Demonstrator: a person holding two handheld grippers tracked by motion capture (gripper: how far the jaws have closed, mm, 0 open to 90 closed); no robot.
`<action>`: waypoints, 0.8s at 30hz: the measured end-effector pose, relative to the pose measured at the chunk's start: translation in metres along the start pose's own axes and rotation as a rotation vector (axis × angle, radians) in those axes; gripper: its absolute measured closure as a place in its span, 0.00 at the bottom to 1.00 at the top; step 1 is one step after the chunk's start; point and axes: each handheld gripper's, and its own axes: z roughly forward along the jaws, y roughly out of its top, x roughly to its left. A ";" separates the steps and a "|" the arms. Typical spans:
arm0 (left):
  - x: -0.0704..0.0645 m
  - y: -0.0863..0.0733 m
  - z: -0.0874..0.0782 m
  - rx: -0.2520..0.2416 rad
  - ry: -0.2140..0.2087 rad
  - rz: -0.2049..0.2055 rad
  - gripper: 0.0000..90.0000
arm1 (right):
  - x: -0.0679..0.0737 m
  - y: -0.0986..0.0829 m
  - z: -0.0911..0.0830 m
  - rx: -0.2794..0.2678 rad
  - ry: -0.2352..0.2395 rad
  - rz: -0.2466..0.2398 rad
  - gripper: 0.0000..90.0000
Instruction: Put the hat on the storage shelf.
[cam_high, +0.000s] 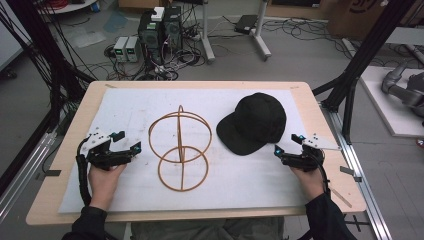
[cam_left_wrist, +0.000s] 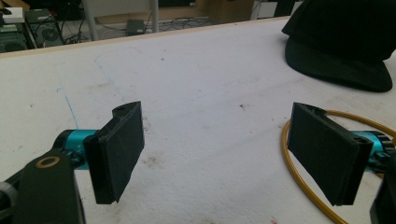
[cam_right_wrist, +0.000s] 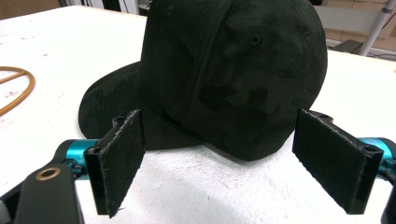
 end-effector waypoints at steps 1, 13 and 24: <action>0.000 0.000 0.000 0.003 0.001 0.002 0.21 | 0.000 0.000 0.000 0.003 0.000 0.004 0.18; 0.000 0.000 -0.001 0.005 0.005 -0.004 0.21 | -0.004 -0.001 -0.002 -0.007 -0.010 0.016 0.18; 0.001 -0.001 0.001 0.010 0.003 -0.007 0.21 | -0.016 0.007 -0.002 -0.019 -0.010 0.007 0.28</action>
